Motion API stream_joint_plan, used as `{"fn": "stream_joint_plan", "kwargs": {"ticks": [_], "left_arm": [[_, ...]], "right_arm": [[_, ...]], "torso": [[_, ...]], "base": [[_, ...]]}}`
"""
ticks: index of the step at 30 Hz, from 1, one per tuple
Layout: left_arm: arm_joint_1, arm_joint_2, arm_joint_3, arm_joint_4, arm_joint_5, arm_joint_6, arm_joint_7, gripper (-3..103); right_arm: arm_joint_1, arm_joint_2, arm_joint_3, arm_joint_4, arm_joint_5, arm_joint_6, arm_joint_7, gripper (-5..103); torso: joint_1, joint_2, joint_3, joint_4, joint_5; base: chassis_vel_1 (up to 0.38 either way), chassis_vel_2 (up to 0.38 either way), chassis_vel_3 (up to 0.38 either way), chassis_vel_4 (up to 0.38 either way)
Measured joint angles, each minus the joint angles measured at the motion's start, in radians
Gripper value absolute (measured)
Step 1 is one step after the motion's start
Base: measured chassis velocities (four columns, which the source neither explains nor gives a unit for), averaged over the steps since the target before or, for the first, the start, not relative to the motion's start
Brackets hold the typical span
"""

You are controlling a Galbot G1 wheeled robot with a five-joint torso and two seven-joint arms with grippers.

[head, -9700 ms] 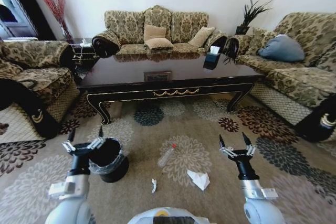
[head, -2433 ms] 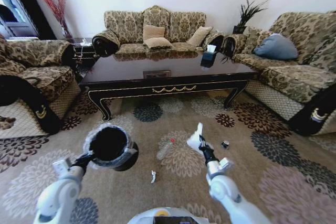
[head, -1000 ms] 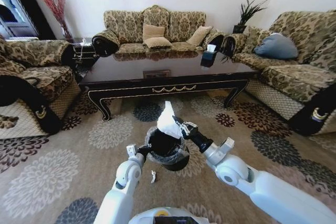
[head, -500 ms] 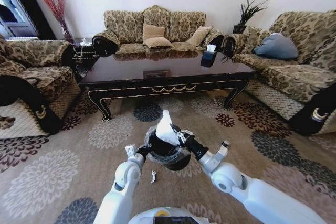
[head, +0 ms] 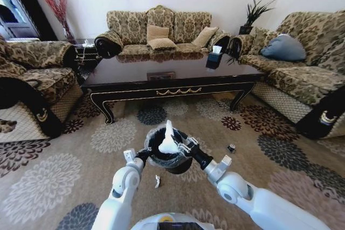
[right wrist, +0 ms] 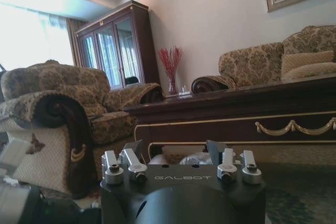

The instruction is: Move to the front of the table and pick up the trash from the floor, then place it into the trash bin.

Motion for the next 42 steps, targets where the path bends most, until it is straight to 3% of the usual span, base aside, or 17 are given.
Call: {"fn": "stream_joint_plan", "kwargs": {"ticks": [2,4,7,9,19,23,28,34,42], "left_arm": [[0.002,0.0,-0.003,-0.006,-0.003,0.0,0.001,3],[0.003,0.001,-0.004,-0.009,-0.004,0.0,0.001,3],[0.007,0.006,-0.008,-0.01,-0.005,0.0,0.001,3],[0.008,0.008,-0.011,-0.011,-0.006,0.0,0.001,3],[0.04,0.041,-0.09,-0.045,-0.049,0.018,-0.034,3],[0.071,0.098,-0.19,-0.082,-0.085,0.042,-0.074,3],[0.097,0.156,-0.298,-0.133,-0.153,0.08,-0.132,3],[0.148,0.198,-0.391,-0.17,-0.178,0.092,-0.167,3],[0.182,0.18,-0.479,-0.18,-0.2,0.089,-0.184,3]], "right_arm": [[0.0,0.012,-0.004,-0.016,-0.012,-0.011,0.021,81],[0.001,0.018,-0.005,-0.023,-0.014,-0.013,0.03,81],[0.008,0.027,-0.004,-0.036,-0.015,-0.013,0.04,96],[0.01,0.027,0.0,-0.037,-0.014,-0.012,0.042,99],[0.004,0.059,0.131,-0.062,0.036,0.006,0.113,100],[-0.03,0.075,0.218,-0.081,0.02,-0.042,0.235,100],[-0.105,0.105,0.276,-0.119,-0.042,-0.052,0.281,100],[-0.199,0.187,0.326,-0.182,-0.119,-0.005,0.231,100],[-0.266,0.292,0.37,-0.246,-0.18,0.048,0.156,100]], "torso": [[0.0,0.0,0.0,0.0,0.0001],[0.0,0.0,0.0,0.0,0.0001],[0.0,0.0,0.0,0.0,0.0],[0.0,0.0,0.0,0.0,0.0001],[0.0,0.0,0.0,0.0,-0.0001],[0.0,0.0,0.0,0.0004,0.0],[0.0,0.0,0.0,-0.0001,0.0002],[0.0,0.0,0.0,-0.0001,0.0],[0.0,0.0,0.0,0.0001,-0.0002]], "base": [[0.0,0.0,0.0,0.0],[0.0,0.0,0.0,0.0],[0.0,0.0,0.0,0.0],[0.0,0.0,0.0,0.0],[0.0,0.0,0.0,0.0],[0.0,0.0,0.0,0.0],[0.0,0.0,0.0,0.0],[0.0,0.0,0.0,0.0],[0.0,0.0,0.0,0.0]]}}
